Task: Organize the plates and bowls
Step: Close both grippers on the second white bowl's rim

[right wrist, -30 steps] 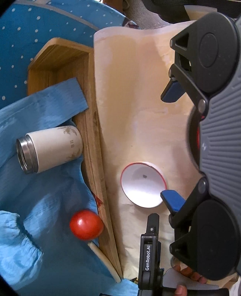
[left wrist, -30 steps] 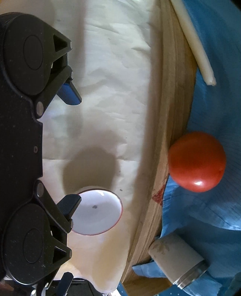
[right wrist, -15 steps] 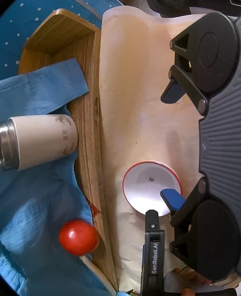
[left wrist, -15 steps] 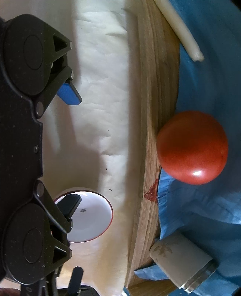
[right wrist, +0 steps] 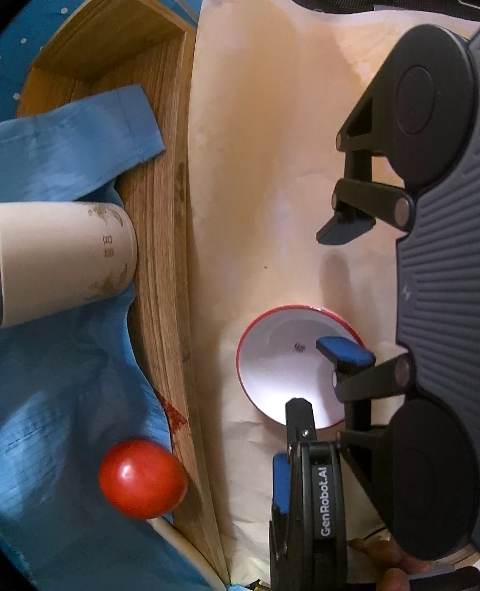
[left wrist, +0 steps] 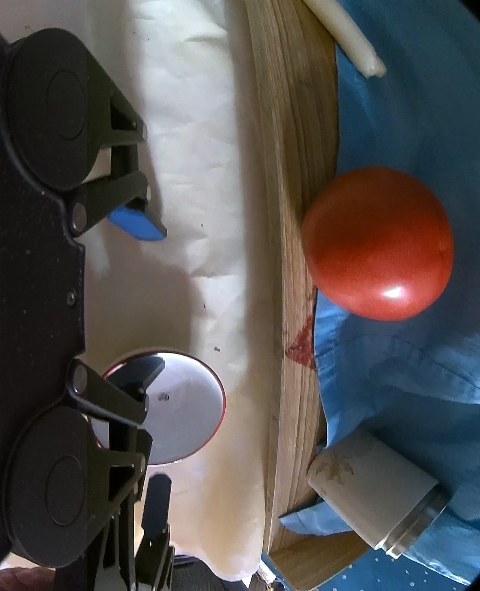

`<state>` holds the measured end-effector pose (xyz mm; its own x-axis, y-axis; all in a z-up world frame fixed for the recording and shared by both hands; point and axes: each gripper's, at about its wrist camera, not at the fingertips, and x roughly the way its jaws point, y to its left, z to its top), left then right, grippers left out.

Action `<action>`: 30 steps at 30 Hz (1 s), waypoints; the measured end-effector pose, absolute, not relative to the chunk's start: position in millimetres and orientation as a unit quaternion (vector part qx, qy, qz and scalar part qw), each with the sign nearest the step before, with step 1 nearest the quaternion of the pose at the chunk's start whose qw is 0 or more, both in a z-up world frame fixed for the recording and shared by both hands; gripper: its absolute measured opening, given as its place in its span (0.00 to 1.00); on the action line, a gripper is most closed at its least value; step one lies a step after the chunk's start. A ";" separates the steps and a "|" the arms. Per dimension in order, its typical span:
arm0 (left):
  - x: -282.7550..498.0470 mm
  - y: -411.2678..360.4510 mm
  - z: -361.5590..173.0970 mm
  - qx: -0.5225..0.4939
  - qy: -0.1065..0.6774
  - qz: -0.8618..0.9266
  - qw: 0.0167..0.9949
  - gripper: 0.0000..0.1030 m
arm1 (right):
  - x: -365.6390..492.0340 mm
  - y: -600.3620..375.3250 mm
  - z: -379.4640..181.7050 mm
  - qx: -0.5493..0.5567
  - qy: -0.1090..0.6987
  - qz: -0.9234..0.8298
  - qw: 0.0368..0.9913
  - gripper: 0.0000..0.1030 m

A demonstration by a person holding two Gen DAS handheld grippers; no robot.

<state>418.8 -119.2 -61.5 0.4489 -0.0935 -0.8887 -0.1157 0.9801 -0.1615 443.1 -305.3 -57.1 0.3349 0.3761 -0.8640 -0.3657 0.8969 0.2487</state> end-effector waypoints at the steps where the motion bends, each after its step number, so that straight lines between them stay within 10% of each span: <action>1: 419.1 -119.2 -61.4 -0.102 0.524 0.004 0.845 0.62 | 443.9 -304.1 -57.6 0.005 0.531 0.228 0.816 0.56; 12: 418.8 -120.5 -57.1 -0.146 0.515 -0.038 0.844 0.22 | 446.8 -302.5 -63.3 0.024 0.537 0.245 0.807 0.29; 30: 410.7 -128.3 -55.3 -0.175 0.506 -0.042 0.843 0.08 | 439.4 -313.0 -51.2 0.068 0.519 0.256 0.813 0.13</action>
<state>410.7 -128.3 -55.3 0.4839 -0.2473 -0.8394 -0.1072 0.9353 -0.3373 439.4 -313.0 -51.2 0.3300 0.4865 -0.8090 -0.3456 0.8597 0.3761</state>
